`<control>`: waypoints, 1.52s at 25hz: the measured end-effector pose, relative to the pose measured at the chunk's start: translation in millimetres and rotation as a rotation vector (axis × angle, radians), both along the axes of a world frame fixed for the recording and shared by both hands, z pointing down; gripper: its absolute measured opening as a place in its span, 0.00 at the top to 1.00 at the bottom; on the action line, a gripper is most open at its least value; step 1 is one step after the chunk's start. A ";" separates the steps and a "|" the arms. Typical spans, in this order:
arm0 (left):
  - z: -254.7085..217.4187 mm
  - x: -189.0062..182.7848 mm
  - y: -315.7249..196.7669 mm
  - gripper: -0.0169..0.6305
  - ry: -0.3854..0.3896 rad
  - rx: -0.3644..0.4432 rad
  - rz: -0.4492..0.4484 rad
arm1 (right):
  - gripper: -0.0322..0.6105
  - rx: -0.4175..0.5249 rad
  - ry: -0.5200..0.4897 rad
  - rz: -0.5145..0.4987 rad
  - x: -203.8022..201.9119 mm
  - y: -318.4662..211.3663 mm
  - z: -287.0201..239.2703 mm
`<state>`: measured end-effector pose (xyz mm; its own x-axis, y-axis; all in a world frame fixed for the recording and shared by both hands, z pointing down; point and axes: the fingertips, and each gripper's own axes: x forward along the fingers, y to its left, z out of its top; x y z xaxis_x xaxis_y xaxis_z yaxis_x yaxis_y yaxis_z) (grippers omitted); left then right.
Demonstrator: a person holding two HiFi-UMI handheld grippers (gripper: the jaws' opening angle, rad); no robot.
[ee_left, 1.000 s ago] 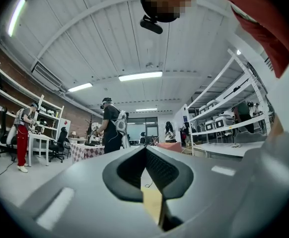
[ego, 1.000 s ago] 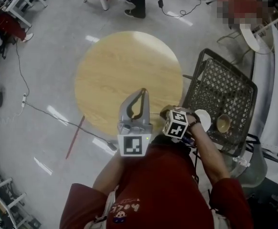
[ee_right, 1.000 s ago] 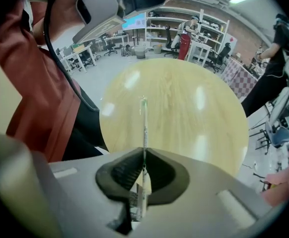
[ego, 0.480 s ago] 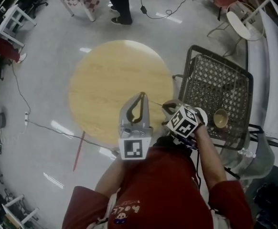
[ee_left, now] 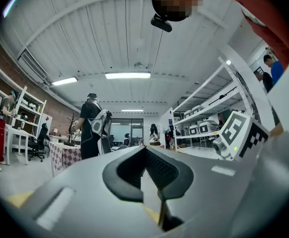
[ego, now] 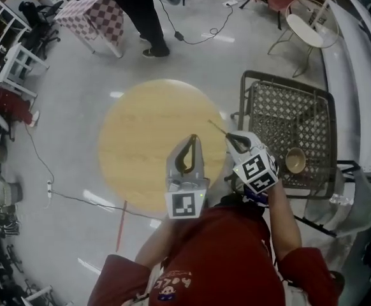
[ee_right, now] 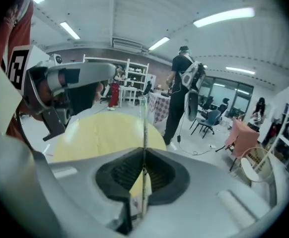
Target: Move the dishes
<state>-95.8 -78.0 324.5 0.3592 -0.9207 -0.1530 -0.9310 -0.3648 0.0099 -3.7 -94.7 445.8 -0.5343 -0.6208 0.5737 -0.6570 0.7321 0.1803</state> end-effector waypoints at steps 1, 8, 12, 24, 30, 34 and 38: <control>-0.4 3.8 -1.0 0.96 0.003 -0.003 0.006 | 0.92 0.026 -0.029 0.026 4.1 -1.7 -8.0; -12.8 30.1 -3.1 0.96 0.002 0.018 0.051 | 0.92 0.172 -0.177 0.181 31.2 1.3 -58.0; -14.5 43.7 -3.2 0.96 -0.009 0.027 0.071 | 0.92 0.241 -0.274 0.287 51.1 7.6 -79.6; -18.7 105.1 6.2 0.96 0.012 0.037 0.200 | 0.92 0.488 -0.367 0.606 126.4 38.6 -121.7; -18.5 136.0 14.3 0.96 0.001 0.037 0.289 | 0.92 0.489 -0.354 0.692 153.8 54.3 -117.7; -17.4 162.5 23.1 0.96 0.002 0.021 0.352 | 0.92 0.497 -0.344 0.746 175.2 68.7 -117.4; -24.5 189.7 32.4 0.96 0.009 0.042 0.418 | 0.92 0.512 -0.313 0.805 200.8 87.8 -116.3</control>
